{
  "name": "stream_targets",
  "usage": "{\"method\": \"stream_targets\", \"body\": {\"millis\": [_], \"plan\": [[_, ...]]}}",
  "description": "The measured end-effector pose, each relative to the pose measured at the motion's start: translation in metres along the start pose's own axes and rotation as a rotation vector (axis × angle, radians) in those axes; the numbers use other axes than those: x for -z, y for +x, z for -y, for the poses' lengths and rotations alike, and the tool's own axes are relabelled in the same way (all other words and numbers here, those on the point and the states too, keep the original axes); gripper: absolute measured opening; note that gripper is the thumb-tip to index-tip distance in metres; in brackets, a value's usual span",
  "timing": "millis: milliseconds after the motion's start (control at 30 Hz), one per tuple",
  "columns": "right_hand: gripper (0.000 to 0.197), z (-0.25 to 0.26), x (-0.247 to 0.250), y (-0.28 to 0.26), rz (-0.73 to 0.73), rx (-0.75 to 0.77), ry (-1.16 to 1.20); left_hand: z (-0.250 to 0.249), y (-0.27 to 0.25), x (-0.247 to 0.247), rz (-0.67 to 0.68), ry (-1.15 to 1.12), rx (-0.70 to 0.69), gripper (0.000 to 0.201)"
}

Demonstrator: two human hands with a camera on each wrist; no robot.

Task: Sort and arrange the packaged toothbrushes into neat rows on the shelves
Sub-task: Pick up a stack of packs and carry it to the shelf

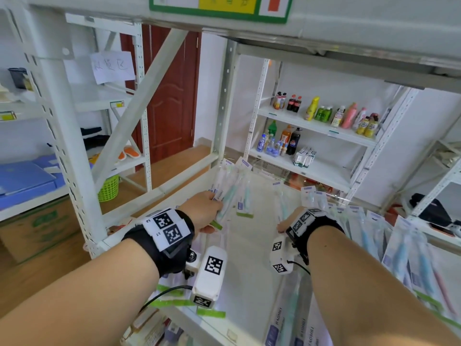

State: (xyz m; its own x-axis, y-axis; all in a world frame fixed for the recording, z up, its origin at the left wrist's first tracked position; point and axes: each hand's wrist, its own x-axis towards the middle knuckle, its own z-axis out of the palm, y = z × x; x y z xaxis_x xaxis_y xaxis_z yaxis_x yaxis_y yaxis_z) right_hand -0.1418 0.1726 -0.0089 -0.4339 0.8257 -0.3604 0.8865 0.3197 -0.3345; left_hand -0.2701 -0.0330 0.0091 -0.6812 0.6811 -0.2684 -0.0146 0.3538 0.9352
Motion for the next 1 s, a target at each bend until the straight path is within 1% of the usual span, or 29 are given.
{"method": "stream_targets", "body": {"millis": [67,133,167,233,267,333,400,467,533,600,667,733,900,1000], "plan": [[0.029,-0.005,0.000,0.002,-0.022,0.019,0.027,0.000,-0.003,-0.002,-0.023,-0.011,-0.008,0.015],[0.024,-0.009,0.002,0.007,-0.034,0.006,0.081,-0.002,-0.003,-0.002,-0.022,-0.020,-0.008,0.016],[0.025,-0.010,0.004,0.008,-0.028,-0.001,0.112,-0.002,-0.004,-0.002,-0.024,-0.023,-0.010,0.017],[0.033,-0.011,0.011,0.013,-0.020,-0.002,0.177,-0.002,-0.005,-0.001,-0.034,-0.025,-0.017,0.018],[0.033,-0.009,0.014,0.015,-0.019,0.010,0.211,-0.001,-0.005,-0.001,-0.043,-0.019,-0.016,0.018],[0.026,-0.004,0.017,0.018,-0.015,0.053,0.266,0.001,-0.004,0.002,-0.060,-0.009,-0.004,0.015],[0.027,0.002,0.015,0.020,-0.020,0.104,0.327,0.001,-0.003,0.005,-0.074,-0.002,0.008,0.014],[0.028,0.010,0.011,0.019,-0.014,0.141,0.324,0.002,0.001,0.007,-0.091,-0.015,0.018,0.016],[0.032,0.017,0.005,0.019,-0.021,0.156,0.229,0.002,0.007,0.009,-0.094,-0.054,0.024,0.016],[0.038,0.024,-0.003,0.020,-0.032,0.157,0.182,0.003,0.014,0.012,-0.079,-0.089,0.032,0.013],[0.038,0.029,-0.012,0.025,-0.025,0.168,0.170,0.002,0.019,0.015,-0.061,-0.102,0.051,0.009],[0.036,0.034,-0.019,0.029,0.014,0.156,0.268,0.001,0.025,0.019,-0.037,-0.104,0.063,0.010],[0.042,0.048,-0.024,0.030,0.084,0.118,0.484,-0.005,0.050,0.023,0.044,-0.065,0.093,0.019],[0.046,0.051,-0.026,0.028,0.112,0.102,0.618,-0.010,0.065,0.020,0.093,-0.081,0.134,0.014]]}}
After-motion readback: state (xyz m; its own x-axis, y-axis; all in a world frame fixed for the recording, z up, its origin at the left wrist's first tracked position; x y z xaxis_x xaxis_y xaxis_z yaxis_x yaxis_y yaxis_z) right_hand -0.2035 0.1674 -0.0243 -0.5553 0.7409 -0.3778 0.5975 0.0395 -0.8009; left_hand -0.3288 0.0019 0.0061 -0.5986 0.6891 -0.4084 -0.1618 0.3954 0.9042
